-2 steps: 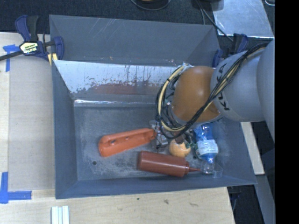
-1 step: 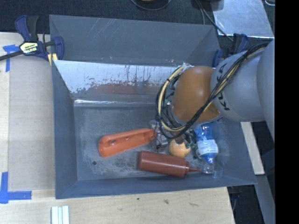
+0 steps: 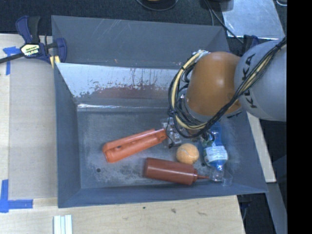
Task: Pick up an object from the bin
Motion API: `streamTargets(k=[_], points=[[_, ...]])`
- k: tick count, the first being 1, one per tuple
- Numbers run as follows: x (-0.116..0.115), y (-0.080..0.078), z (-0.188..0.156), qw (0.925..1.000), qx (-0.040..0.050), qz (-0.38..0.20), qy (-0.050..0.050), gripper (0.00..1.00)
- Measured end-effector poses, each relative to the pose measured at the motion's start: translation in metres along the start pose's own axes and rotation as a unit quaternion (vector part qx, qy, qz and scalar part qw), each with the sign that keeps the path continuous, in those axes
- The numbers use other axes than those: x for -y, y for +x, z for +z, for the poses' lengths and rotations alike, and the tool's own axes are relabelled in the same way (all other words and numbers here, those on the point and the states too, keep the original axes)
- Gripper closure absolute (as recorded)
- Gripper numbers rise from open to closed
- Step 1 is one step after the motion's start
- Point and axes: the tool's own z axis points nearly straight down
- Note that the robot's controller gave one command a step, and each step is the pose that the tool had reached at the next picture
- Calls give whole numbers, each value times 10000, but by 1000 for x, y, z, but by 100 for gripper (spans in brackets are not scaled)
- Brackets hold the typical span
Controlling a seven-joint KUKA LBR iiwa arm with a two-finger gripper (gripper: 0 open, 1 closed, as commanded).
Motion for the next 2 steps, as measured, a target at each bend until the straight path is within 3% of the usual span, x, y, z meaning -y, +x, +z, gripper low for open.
streamTargets(k=[1,2], points=[[27,-29,51,9999,68,-139,10,100],[-14,0,-120,9997,47,230,0,100]])
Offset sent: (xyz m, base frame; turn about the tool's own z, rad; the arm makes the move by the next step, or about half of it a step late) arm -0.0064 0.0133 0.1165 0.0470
